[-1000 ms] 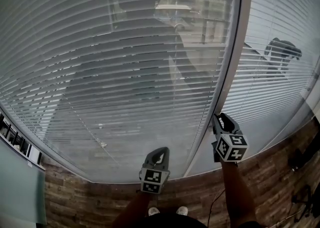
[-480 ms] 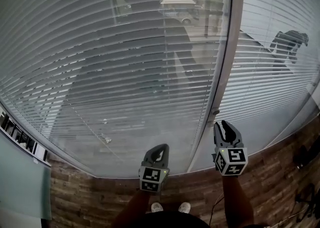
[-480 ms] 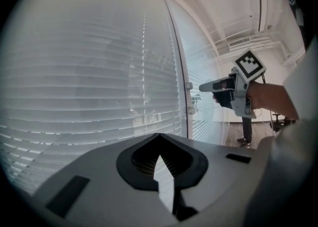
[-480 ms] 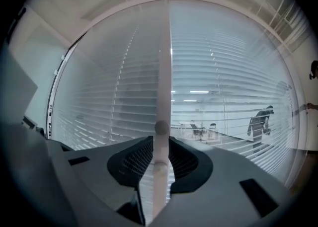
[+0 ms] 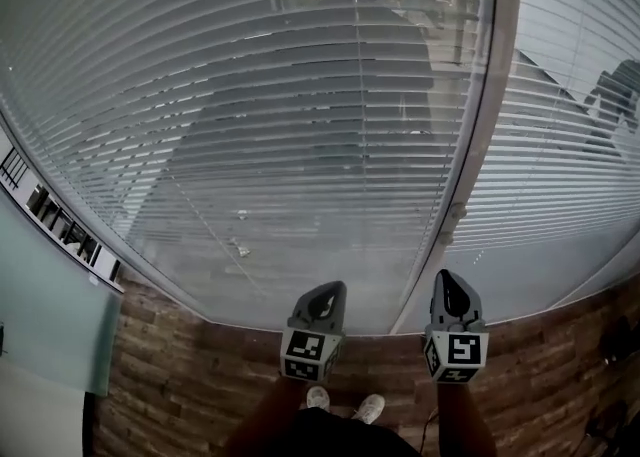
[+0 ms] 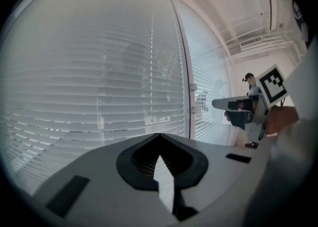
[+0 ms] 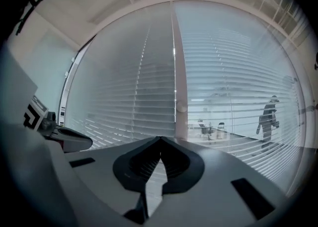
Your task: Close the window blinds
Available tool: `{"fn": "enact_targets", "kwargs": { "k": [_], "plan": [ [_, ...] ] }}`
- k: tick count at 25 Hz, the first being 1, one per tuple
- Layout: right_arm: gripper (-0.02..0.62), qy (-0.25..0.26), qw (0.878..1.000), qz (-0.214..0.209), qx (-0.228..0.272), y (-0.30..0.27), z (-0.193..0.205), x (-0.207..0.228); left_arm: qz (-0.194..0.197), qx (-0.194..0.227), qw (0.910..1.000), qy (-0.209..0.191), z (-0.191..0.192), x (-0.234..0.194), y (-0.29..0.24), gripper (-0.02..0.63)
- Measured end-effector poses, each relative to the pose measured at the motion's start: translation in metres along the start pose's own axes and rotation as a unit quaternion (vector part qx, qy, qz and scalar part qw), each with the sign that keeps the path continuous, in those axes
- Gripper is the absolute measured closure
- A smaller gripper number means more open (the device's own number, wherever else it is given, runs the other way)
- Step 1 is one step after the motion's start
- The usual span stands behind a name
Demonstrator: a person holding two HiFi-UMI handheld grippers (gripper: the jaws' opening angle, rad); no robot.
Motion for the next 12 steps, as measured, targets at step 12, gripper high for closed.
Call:
{"fn": "enact_targets", "kwargs": {
  "k": [12],
  "plan": [
    [0.592,0.007,1.0,-0.023,-0.016,0.012,0.024,-0.038,-0.023,0.01,0.9995,0.021,-0.011,-0.003,0.023,0.614]
  ]
}}
Point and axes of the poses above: the fingertips, and each gripper's own axes: y backward along the fingers, x to its right, z out of its underside, the point moved 8 cm from there along y, backward along the fingers, and after that the axes turned 15 degrees about x, right-handed, at the moved point
